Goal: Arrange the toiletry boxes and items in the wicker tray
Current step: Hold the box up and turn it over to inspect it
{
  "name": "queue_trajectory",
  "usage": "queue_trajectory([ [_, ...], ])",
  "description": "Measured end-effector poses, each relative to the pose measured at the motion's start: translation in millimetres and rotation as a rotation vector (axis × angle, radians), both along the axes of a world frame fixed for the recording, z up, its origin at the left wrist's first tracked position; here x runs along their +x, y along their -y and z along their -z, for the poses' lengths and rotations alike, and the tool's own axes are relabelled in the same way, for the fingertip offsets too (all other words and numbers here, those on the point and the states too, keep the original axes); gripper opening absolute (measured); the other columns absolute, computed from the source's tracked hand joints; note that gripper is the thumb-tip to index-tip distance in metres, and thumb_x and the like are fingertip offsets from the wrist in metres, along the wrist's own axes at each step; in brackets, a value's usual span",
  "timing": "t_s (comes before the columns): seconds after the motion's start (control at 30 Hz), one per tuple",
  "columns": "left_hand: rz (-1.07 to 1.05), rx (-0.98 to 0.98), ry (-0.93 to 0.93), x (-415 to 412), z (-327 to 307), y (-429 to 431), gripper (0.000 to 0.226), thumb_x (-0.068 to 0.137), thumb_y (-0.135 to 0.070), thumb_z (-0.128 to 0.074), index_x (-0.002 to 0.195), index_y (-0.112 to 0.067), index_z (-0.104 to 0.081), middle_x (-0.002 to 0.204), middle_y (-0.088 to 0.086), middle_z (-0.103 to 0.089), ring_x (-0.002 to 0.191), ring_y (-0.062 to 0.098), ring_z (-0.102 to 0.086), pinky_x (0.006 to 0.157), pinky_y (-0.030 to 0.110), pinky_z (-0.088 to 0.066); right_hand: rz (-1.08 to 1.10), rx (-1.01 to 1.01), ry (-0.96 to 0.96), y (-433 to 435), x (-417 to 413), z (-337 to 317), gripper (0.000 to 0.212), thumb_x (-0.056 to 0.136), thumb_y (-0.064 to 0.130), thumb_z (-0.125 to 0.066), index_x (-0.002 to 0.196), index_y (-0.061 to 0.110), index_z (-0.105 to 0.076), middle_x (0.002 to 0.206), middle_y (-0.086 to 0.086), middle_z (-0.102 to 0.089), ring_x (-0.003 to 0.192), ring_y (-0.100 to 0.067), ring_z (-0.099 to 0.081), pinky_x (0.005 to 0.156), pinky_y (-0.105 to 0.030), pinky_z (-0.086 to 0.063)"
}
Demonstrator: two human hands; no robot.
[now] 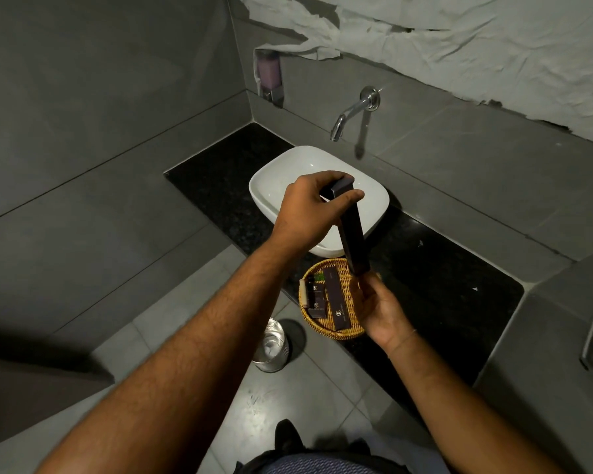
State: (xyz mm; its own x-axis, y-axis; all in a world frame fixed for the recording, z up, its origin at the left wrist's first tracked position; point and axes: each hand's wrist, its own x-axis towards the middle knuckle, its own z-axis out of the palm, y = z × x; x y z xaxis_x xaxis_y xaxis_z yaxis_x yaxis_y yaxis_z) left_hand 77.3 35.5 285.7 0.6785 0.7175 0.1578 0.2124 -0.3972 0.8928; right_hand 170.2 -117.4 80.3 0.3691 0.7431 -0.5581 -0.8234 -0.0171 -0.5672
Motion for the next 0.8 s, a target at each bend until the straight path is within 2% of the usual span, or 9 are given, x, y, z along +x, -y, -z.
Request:
queue_trajectory([
  [0.13, 0.013, 0.037, -0.013, -2, -1, 0, 0.043, 0.099, -0.029, -0.081, 0.134, -0.005, -0.075, 0.121, 0.009, -0.08, 0.096, 0.027, -0.081, 0.078, 0.046, -0.071, -0.011, -0.014, -0.014, 4, -2, -4, 0.103, 0.055, 0.051, -0.095, 0.144, 0.016, -0.058, 0.14, -0.019, -0.065, 0.129, -0.039, -0.061, 0.089, -0.052, -0.06],
  [0.27, 0.044, 0.064, 0.008, -2, -1, 0, 0.044, 0.099, -0.029, -0.081, 0.135, -0.005, -0.075, 0.124, 0.007, -0.079, 0.092, 0.025, -0.081, 0.074, 0.042, -0.071, -0.036, -0.02, -0.031, 6, -3, -4, 0.088, 0.053, 0.055, -0.094, 0.131, 0.021, -0.069, 0.126, -0.014, -0.076, 0.118, -0.035, -0.069, 0.079, -0.047, -0.063],
  [0.33, 0.045, 0.069, 0.017, -3, -1, 1, 0.043, 0.098, -0.029, -0.081, 0.134, -0.006, -0.075, 0.123, 0.006, -0.079, 0.086, 0.024, -0.081, 0.073, 0.043, -0.07, -0.014, -0.022, -0.035, 7, 0, -4, 0.075, 0.067, 0.052, -0.086, 0.133, 0.02, -0.067, 0.123, -0.015, -0.077, 0.112, -0.034, -0.072, 0.077, -0.048, -0.063],
  [0.4, 0.049, 0.064, 0.021, -4, 1, 0, 0.043, 0.098, -0.029, -0.082, 0.133, -0.007, -0.076, 0.12, 0.005, -0.079, 0.079, 0.025, -0.081, 0.072, 0.046, -0.07, 0.013, -0.003, -0.048, 10, 5, -2, 0.066, 0.079, 0.048, -0.074, 0.137, 0.019, -0.062, 0.124, -0.016, -0.074, 0.116, -0.035, -0.068, 0.081, -0.05, -0.063],
  [0.47, 0.062, 0.053, 0.023, -6, 2, -1, 0.043, 0.097, -0.03, -0.082, 0.132, -0.007, -0.076, 0.119, 0.005, -0.08, 0.075, 0.028, -0.081, 0.073, 0.049, -0.069, 0.028, 0.037, -0.07, 12, 10, -2, 0.058, 0.083, 0.045, -0.07, 0.134, 0.018, -0.062, 0.12, -0.013, -0.074, 0.112, -0.032, -0.07, 0.081, -0.048, -0.064],
  [0.53, 0.073, 0.055, 0.021, -7, 1, -2, 0.043, 0.097, -0.031, -0.082, 0.133, -0.007, -0.076, 0.119, 0.005, -0.08, 0.075, 0.029, -0.082, 0.074, 0.049, -0.069, 0.033, 0.064, -0.085, 15, 12, -3, 0.059, 0.085, 0.042, -0.069, 0.136, 0.014, -0.06, 0.118, -0.012, -0.074, 0.106, -0.029, -0.075, 0.084, -0.047, -0.063],
  [0.63, 0.088, 0.068, 0.021, -8, -3, -2, 0.042, 0.097, -0.032, -0.082, 0.132, -0.008, -0.076, 0.11, -0.003, -0.079, 0.072, 0.026, -0.081, 0.071, 0.044, -0.069, 0.005, 0.081, -0.065, 15, 11, -4, 0.07, 0.087, 0.041, -0.068, 0.148, 0.012, -0.051, 0.125, -0.013, -0.071, 0.114, -0.031, -0.07, 0.091, -0.051, -0.058],
  [0.73, 0.129, 0.075, 0.027, -9, -6, 0, 0.041, 0.098, -0.03, -0.081, 0.133, -0.009, -0.076, 0.113, -0.003, -0.079, 0.082, 0.024, -0.082, 0.068, 0.038, -0.069, -0.015, 0.077, -0.072, 15, 11, -5, 0.067, 0.087, 0.039, -0.07, 0.146, 0.012, -0.054, 0.125, -0.015, -0.073, 0.115, -0.034, -0.071, 0.082, -0.051, -0.064],
  [0.8, 0.164, 0.078, 0.027, -9, -8, 2, 0.04, 0.098, -0.03, -0.081, 0.133, -0.009, -0.076, 0.116, 0.0, -0.079, 0.091, 0.021, -0.081, 0.067, 0.032, -0.068, -0.026, 0.057, -0.073, 16, 13, -5, 0.072, 0.087, 0.034, -0.071, 0.151, 0.01, -0.048, 0.119, -0.016, -0.076, 0.109, -0.033, -0.073, 0.08, -0.048, -0.064],
])
